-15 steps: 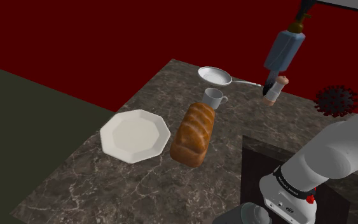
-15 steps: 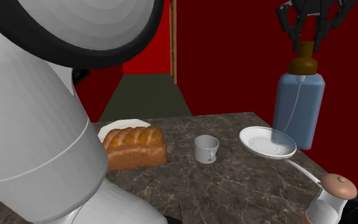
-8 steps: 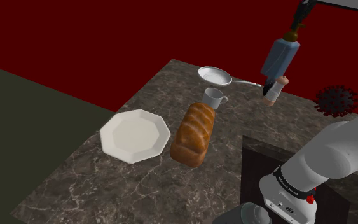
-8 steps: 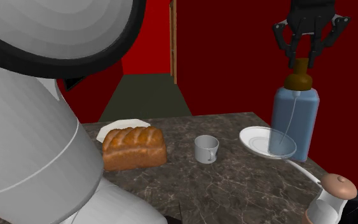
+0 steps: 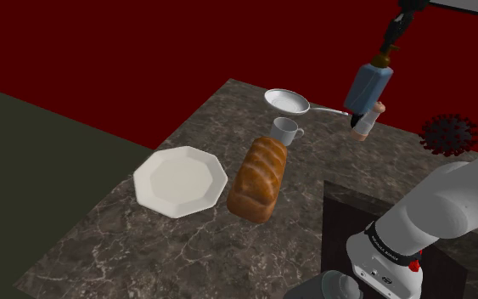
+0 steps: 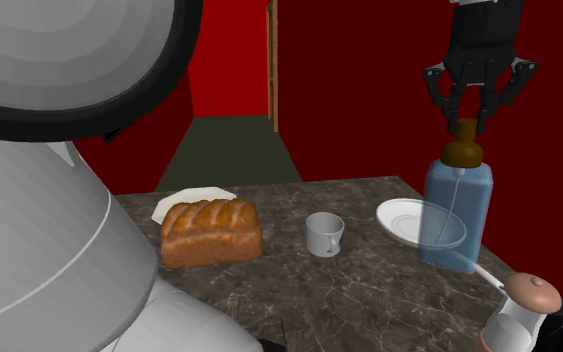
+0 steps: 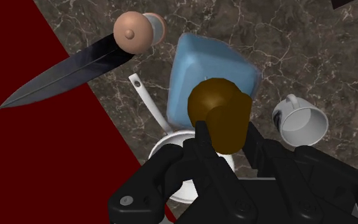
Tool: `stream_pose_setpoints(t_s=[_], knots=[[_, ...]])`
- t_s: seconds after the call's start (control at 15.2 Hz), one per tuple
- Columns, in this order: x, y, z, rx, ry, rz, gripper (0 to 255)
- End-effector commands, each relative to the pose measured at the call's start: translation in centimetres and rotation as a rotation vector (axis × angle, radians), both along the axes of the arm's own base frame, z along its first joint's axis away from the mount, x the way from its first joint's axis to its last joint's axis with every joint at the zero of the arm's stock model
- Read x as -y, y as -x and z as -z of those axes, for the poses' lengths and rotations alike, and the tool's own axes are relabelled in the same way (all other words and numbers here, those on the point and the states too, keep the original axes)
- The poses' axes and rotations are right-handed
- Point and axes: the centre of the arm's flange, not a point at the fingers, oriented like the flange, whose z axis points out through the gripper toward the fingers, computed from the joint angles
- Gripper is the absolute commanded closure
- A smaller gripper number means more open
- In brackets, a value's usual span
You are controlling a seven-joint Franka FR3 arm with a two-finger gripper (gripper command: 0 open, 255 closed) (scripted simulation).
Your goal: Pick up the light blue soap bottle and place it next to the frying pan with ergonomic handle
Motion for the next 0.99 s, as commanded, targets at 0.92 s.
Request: stream_pose_setpoints(t_s=[0.92], knots=[[-0.1,0.0,8.5,0.001,0.001,0.0,255]])
